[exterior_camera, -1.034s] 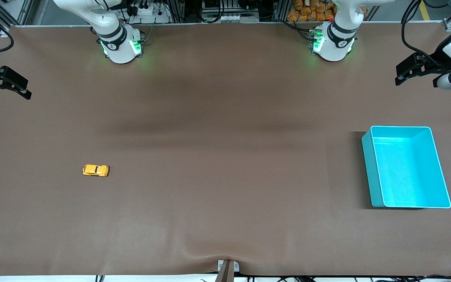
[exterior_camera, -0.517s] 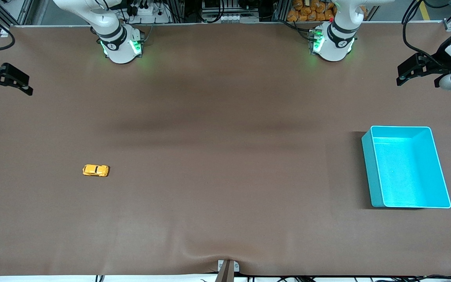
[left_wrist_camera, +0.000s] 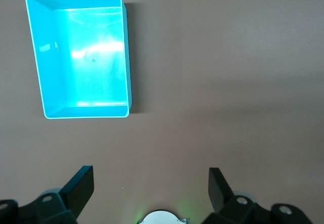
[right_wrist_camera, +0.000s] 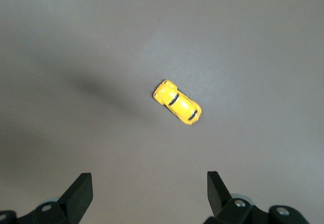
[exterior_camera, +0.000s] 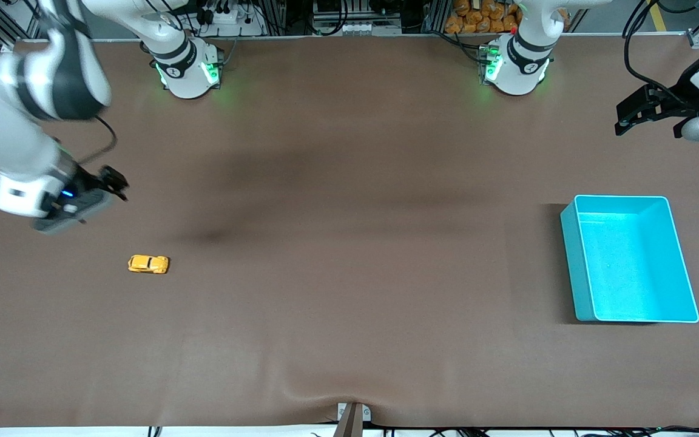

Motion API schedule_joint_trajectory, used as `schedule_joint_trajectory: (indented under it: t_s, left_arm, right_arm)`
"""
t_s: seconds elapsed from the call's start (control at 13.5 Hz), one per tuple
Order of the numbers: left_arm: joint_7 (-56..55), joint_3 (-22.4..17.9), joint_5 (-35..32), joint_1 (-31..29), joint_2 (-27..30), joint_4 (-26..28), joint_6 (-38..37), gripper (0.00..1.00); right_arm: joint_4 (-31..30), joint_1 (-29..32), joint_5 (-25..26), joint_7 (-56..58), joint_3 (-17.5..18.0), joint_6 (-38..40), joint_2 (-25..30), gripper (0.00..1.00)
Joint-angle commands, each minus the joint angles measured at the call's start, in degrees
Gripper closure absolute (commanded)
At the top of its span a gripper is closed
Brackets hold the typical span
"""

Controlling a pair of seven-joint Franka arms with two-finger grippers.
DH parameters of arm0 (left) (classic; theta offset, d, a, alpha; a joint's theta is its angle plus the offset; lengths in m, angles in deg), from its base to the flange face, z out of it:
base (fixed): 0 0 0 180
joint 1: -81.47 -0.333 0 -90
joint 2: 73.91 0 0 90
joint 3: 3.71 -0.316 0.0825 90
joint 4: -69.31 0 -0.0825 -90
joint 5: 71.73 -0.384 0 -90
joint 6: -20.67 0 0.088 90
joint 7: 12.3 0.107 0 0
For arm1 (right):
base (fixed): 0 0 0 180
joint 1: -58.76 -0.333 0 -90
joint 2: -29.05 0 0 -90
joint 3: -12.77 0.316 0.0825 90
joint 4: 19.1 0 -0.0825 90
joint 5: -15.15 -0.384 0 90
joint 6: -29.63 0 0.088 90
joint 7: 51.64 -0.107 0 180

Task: Wind and store yellow beetle car
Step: 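Reach the right gripper down to the yellow beetle car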

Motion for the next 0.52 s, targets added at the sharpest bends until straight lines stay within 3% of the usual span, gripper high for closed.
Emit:
schedule_joint_trajectory:
  t_s: [0.0, 0.22, 0.44]
  left_arm:
    - [1.0, -0.2, 0.2, 0.4, -0.3, -0.9, 0.4, 0.0]
    - [1.0, -0.2, 0.1, 0.4, -0.2, -0.9, 0.4, 0.0]
    - [1.0, -0.2, 0.1, 0.4, -0.3, -0.9, 0.4, 0.0]
  right_arm:
    - [-2.5, 0.5, 1.4, 13.4, 0.0, -8.0, -5.1, 0.0]
    - [-2.0, 0.9, 1.7, 28.6, 0.0, -16.2, -12.2, 0.08]
    - [0.0, 0.9, 2.1, 37.0, -0.3, -19.0, -16.9, 0.08]
